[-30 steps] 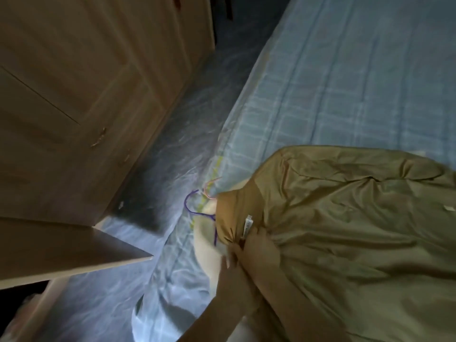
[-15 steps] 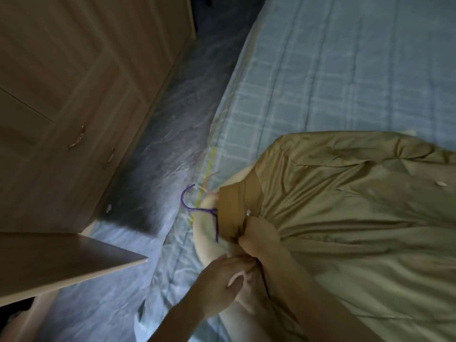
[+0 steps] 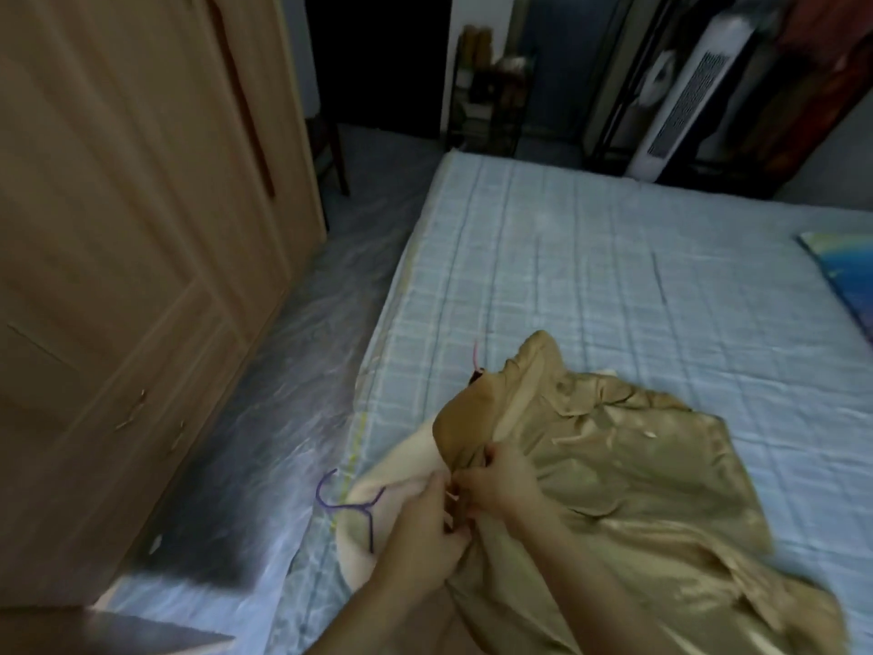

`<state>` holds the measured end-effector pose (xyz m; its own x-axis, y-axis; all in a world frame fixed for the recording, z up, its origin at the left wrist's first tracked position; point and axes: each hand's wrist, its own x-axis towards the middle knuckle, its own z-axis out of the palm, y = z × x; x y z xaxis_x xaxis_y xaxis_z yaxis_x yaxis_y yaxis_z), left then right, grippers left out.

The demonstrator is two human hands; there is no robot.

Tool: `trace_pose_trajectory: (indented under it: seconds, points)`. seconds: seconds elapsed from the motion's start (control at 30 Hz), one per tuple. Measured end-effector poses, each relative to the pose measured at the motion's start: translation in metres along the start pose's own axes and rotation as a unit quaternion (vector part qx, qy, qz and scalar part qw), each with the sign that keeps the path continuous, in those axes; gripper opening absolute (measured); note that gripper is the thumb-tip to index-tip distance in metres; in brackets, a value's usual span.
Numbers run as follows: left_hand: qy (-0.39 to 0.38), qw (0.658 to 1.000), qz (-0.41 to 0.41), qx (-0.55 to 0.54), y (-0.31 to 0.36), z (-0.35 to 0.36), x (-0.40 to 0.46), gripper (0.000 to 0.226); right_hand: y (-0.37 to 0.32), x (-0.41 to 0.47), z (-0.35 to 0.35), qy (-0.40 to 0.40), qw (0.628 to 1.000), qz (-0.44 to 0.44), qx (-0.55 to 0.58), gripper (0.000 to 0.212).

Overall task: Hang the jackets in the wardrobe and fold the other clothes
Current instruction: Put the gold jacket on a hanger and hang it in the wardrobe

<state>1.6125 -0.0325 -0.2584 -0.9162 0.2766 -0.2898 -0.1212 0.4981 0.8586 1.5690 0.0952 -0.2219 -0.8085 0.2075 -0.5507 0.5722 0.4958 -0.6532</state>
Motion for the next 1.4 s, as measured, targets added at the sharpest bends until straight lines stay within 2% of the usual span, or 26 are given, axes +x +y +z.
trace_pose_trajectory:
  seconds: [0.07, 0.17, 0.33, 0.47, 0.53, 0.67, 0.8, 0.9, 0.97, 1.07, 1.13, 1.23, 1.4]
  points:
    - [0.017, 0.998, 0.026, 0.059, 0.037, -0.008, 0.008, 0.023, -0.018, -0.011, -0.026, 0.017, 0.999, -0.007, 0.043, 0.019]
    - [0.065, 0.989, 0.054, 0.122, 0.087, -0.021, 0.015, 0.017, -0.042, -0.029, -0.063, 0.043, 0.996, -0.059, 0.057, 0.035]
    - [0.089, 0.975, 0.108, 0.172, 0.155, -0.041, 0.017, 0.021, -0.067, -0.067, -0.129, 0.037, 0.988, -0.151, -0.016, 0.033]
    - [0.119, 0.966, 0.138, 0.186, 0.204, -0.049, 0.015, 0.017, -0.063, -0.082, -0.183, 0.110, 0.971, -0.185, -0.101, 0.026]
    - [0.135, 0.961, 0.144, 0.194, 0.226, -0.052, 0.011, 0.022, -0.055, -0.079, -0.206, 0.200, 0.949, -0.213, -0.116, 0.012]
    - [0.167, 0.951, 0.182, 0.186, 0.264, -0.063, -0.007, 0.028, -0.042, -0.075, -0.237, 0.327, 0.885, -0.321, -0.081, 0.025]
    - [0.196, 0.940, 0.201, 0.195, 0.292, -0.093, -0.027, 0.031, -0.057, -0.089, -0.260, 0.354, 0.846, -0.400, -0.016, 0.023]
    - [0.222, 0.924, 0.217, 0.225, 0.314, -0.120, -0.052, 0.030, -0.079, -0.102, -0.265, 0.364, 0.804, -0.469, -0.017, 0.036]
    - [0.248, 0.909, 0.221, 0.252, 0.326, -0.138, -0.076, 0.033, -0.099, -0.114, -0.265, 0.367, 0.781, -0.505, -0.039, 0.037]
    - [0.291, 0.887, 0.208, 0.293, 0.334, -0.167, -0.115, 0.033, -0.133, -0.131, -0.265, 0.372, 0.755, -0.533, -0.092, 0.012]
    - [0.326, 0.865, 0.180, 0.336, 0.335, -0.188, -0.145, 0.033, -0.156, -0.147, -0.258, 0.366, 0.729, -0.566, -0.123, 0.006]
    - [0.380, 0.816, 0.147, 0.410, 0.329, -0.219, -0.194, 0.037, -0.189, -0.175, -0.234, 0.356, 0.697, -0.600, -0.166, 0.013]
    - [0.435, 0.714, 0.115, 0.536, 0.299, -0.266, -0.293, 0.040, -0.240, -0.224, -0.179, 0.315, 0.659, -0.652, -0.204, 0.018]
